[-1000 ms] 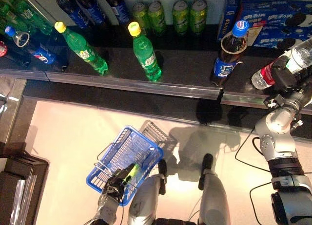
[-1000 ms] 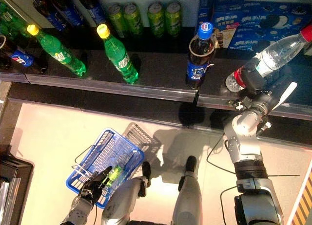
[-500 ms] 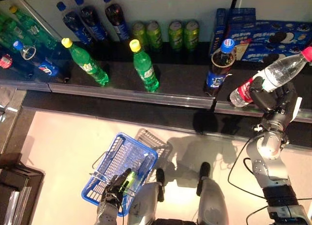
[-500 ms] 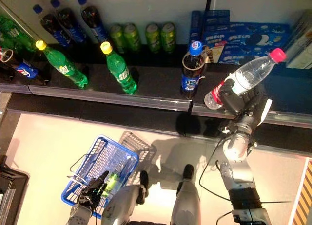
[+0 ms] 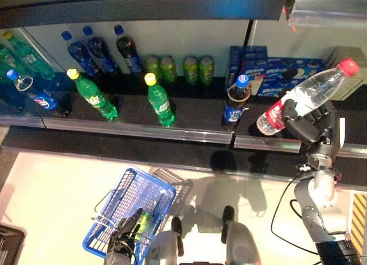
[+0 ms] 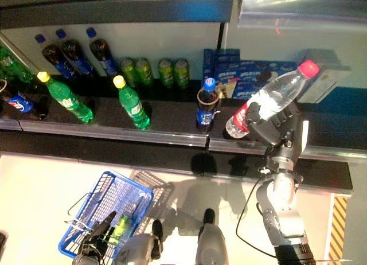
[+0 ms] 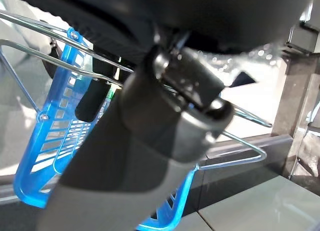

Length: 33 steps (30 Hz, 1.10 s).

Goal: Pick up the drink and place into the basket.

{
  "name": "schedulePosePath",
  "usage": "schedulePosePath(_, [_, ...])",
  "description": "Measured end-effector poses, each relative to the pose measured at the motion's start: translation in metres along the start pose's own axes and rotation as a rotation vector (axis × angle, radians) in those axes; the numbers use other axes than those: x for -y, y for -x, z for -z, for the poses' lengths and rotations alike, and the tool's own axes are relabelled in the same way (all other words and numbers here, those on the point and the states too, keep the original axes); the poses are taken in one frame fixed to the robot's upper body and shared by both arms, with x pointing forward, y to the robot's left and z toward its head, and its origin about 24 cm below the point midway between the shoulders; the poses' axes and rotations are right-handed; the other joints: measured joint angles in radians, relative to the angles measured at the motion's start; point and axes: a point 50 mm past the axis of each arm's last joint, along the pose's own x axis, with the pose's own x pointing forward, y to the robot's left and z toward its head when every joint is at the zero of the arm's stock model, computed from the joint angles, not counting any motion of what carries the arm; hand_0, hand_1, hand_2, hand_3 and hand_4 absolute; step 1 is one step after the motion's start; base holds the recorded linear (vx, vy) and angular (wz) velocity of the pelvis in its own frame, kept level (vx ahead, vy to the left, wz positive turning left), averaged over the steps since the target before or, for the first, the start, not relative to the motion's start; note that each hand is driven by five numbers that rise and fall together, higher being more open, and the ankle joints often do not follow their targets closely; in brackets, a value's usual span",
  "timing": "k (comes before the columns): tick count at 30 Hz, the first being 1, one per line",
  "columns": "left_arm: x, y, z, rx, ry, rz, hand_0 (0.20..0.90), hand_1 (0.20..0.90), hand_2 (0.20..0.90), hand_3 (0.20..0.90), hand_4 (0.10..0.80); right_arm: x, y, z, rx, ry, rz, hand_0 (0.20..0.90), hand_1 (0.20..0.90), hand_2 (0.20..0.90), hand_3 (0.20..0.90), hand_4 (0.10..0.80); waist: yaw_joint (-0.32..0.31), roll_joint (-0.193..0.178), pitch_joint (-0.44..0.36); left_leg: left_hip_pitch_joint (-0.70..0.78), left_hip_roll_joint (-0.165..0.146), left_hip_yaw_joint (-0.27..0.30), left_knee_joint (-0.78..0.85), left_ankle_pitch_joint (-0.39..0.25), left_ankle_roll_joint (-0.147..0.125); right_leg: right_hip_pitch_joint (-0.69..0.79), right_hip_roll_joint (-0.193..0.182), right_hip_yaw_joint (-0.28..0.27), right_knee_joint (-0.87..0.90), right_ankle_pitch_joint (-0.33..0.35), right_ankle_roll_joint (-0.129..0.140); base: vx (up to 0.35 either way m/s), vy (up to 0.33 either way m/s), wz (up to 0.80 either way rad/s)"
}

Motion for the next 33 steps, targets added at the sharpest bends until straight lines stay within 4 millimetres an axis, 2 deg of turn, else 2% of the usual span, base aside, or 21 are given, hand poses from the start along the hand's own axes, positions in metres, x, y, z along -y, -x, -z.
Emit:
schedulePosePath(7, [-0.002,0.002,-0.001,0.017,-0.001,0.007,0.3,0.3,0.3,0.2,0.1,-0.014,0.008,0.005,-0.057,-0.13,-0.22,0.3,0.3,0.3,0.2,0.1,-0.009,-0.018,-0.032,0.024,0.006,0.011,-0.017,0.001,-0.002,0.01,0.011,0.012,-0.004,-0.005,-0.006,-0.009,-0.001,-0.06])
schedulePosePath(15, [0.003,0.007,-0.003,0.037,-0.028,0.065,0.3,0.3,0.3,0.2,0.1,-0.066,0.016,0.004,-0.103,-0.216,-0.526,0.3,0.3,0.3,0.2,0.1,0.013,-0.017,-0.053,0.025,0.009,0.002,-0.014,0.004,-0.006,0.019,0.011,0.004,-0.005,-0.003,-0.011,-0.002,0.04,0.04])
schedulePosePath(20, [0.02,0.009,-0.005,0.05,-0.048,0.166,0.3,0.3,0.3,0.2,0.1,-0.082,0.022,0.008,-0.158,-0.207,-0.651,0.3,0.3,0.3,0.2,0.1,0.066,-0.013,-0.057,0.02,0.004,-0.016,-0.018,0.006,-0.003,0.034,0.001,-0.017,-0.01,-0.005,-0.009,-0.036,0.062,0.17])
schedulePosePath(22, [0.029,0.013,-0.007,0.062,-0.05,0.213,0.3,0.3,0.3,0.2,0.1,-0.088,0.026,0.01,-0.18,-0.208,-0.677,0.3,0.3,0.3,0.2,0.1,0.066,-0.013,-0.058,0.01,-0.002,-0.036,-0.02,0.01,0.002,0.034,-0.008,-0.042,-0.012,-0.005,-0.007,-0.054,0.039,0.29])
schedulePosePath(27, [0.069,0.029,-0.01,0.086,-0.061,0.421,0.3,0.3,0.3,0.2,0.1,-0.098,0.03,0.014,-0.209,-0.179,-0.717,0.3,0.3,0.3,0.2,0.1,0.118,-0.012,-0.058,-0.017,-0.015,-0.084,-0.034,0.031,0.004,0.034,-0.022,-0.074,-0.023,0.0,0.004,-0.049,0.012,0.26])
schedulePosePath(33, [0.097,0.044,-0.027,0.141,-0.097,0.592,0.3,0.3,0.3,0.2,0.1,-0.117,0.032,0.015,-0.215,-0.156,-0.785,0.3,0.3,0.3,0.2,0.1,0.174,-0.009,-0.057,-0.054,-0.021,-0.137,-0.026,0.037,0.0,0.042,-0.023,-0.13,-0.036,-0.003,0.007,-0.038,-0.024,0.29])
